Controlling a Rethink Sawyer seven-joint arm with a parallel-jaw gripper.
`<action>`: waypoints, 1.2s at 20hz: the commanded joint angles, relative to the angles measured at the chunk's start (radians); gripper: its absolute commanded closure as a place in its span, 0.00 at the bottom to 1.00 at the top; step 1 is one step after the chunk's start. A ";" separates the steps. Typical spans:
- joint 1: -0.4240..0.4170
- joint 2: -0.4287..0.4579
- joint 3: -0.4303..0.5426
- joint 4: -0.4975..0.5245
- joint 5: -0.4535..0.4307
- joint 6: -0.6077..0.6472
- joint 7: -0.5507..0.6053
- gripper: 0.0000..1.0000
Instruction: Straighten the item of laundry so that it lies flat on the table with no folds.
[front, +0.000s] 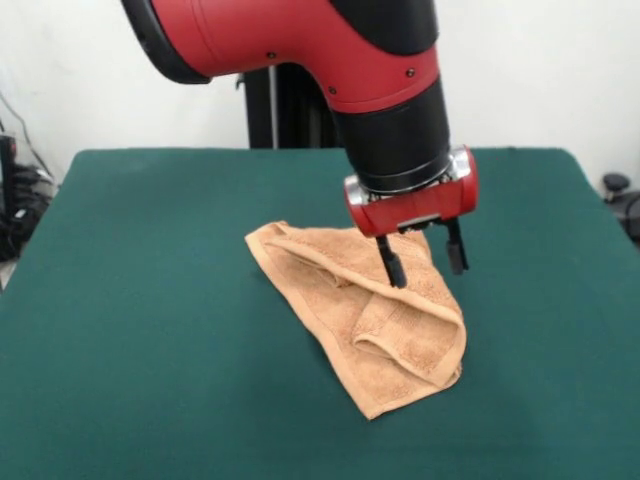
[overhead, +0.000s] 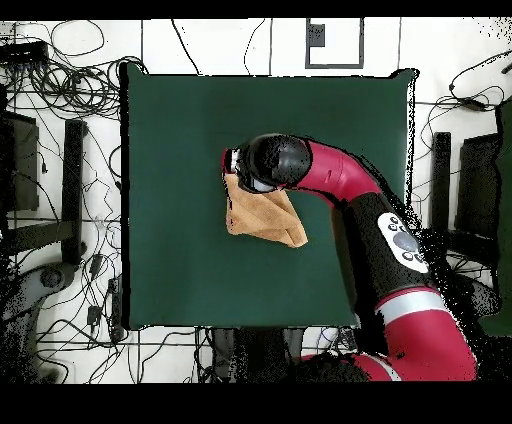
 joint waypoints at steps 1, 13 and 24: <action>-0.014 0.037 0.104 0.011 -0.059 0.127 -0.152 0.00; -0.039 0.098 0.128 -0.038 -0.114 0.135 -0.180 0.00; -0.061 0.109 0.145 -0.056 -0.129 0.169 -0.185 0.00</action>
